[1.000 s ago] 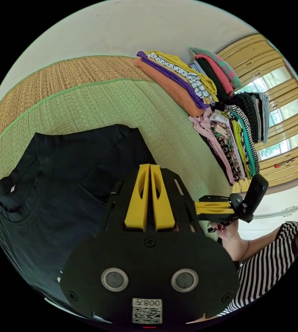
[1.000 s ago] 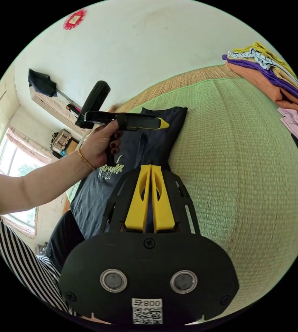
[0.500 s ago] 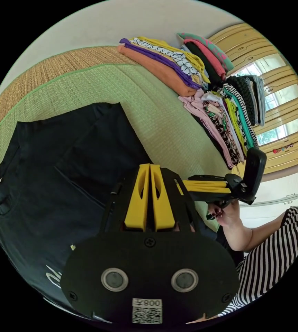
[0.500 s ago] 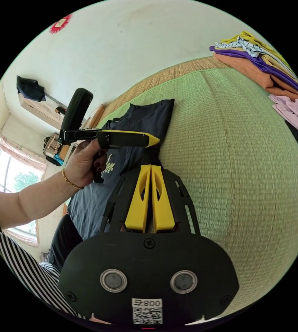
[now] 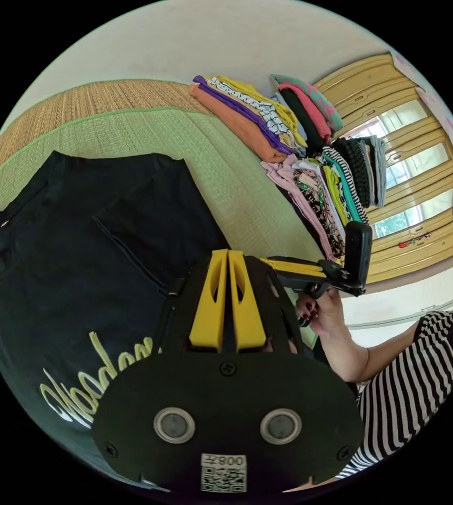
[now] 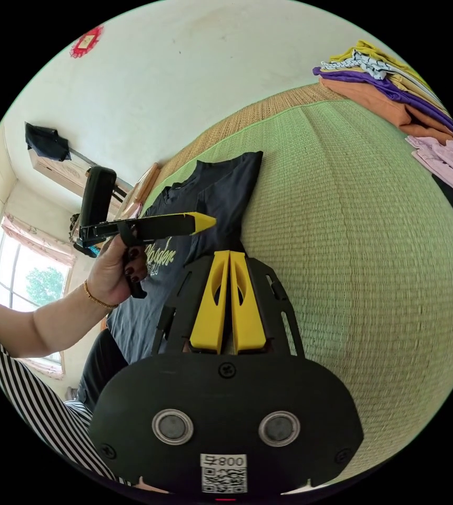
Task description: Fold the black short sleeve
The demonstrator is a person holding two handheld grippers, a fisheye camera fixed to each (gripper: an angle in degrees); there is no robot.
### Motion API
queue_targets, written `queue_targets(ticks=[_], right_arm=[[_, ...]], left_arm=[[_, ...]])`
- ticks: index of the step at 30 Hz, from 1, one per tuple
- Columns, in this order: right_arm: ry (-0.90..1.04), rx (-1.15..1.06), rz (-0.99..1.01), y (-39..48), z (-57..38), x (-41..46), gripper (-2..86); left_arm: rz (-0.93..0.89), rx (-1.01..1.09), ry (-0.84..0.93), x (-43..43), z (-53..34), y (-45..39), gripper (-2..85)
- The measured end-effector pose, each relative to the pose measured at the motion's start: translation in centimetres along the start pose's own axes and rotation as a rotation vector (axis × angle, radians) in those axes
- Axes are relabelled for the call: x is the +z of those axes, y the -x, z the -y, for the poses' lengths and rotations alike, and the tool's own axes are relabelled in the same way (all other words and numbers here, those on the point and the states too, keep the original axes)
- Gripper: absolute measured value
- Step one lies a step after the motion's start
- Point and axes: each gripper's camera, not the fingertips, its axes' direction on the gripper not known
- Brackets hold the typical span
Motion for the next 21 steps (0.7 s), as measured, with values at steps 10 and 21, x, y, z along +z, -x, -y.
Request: queue_targets(ticks=[10, 21], right_arm=[[0.007, 0.018, 0.010, 1.7, 4.6, -3.2, 0.0], [-0.114, 0.077, 0.129, 5.1, 10.0, -10.1, 0.2]], left_arm=[[0.025, -0.050, 0.078, 3.0, -14.3, 4.9, 0.0], [-0.055, -0.157, -0.099, -3.6, -40.6, 12.8, 0.6]])
